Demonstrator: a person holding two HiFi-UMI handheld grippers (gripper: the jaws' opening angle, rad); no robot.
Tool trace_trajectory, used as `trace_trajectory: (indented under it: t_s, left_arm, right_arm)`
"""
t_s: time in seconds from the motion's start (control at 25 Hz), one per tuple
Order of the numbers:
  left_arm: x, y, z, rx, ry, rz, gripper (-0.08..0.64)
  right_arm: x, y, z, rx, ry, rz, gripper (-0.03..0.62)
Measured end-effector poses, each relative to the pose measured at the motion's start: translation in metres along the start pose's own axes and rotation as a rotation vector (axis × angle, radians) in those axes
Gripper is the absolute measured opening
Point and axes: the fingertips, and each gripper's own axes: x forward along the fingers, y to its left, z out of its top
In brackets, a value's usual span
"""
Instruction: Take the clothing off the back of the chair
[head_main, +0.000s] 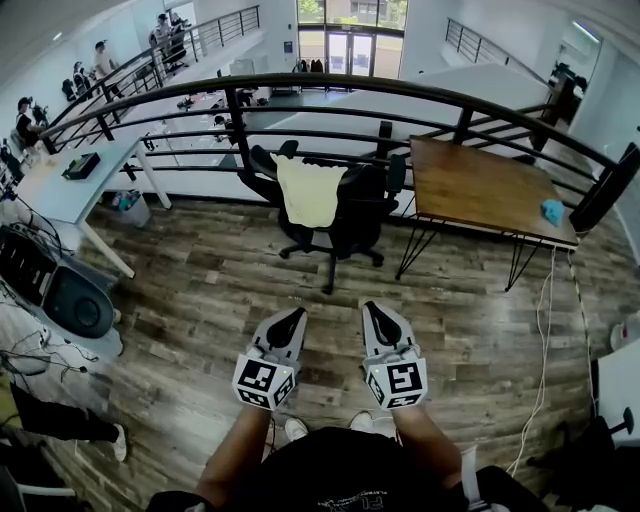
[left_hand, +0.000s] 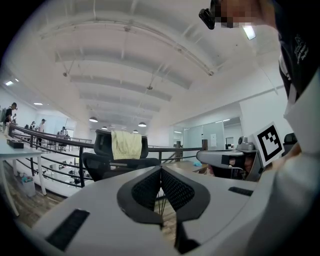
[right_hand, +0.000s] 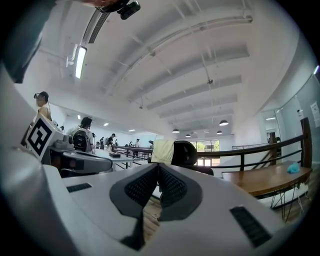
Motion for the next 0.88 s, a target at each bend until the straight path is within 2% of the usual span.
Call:
trace_trajectory:
  t_s: [0.68, 0.88]
  left_arm:
    - [0.037, -0.046, -0.019, -0.043, 0.045, 0.06, 0.012]
    - [0.045, -0.055, -0.021, -0.054, 0.036, 0.086, 0.012]
  right_arm:
    - [-0.024, -0.046, -0.011, -0.012, 0.035, 0.09, 0.021]
    - [-0.029, -0.054, -0.023, -0.011, 0.057, 0.127, 0.021]
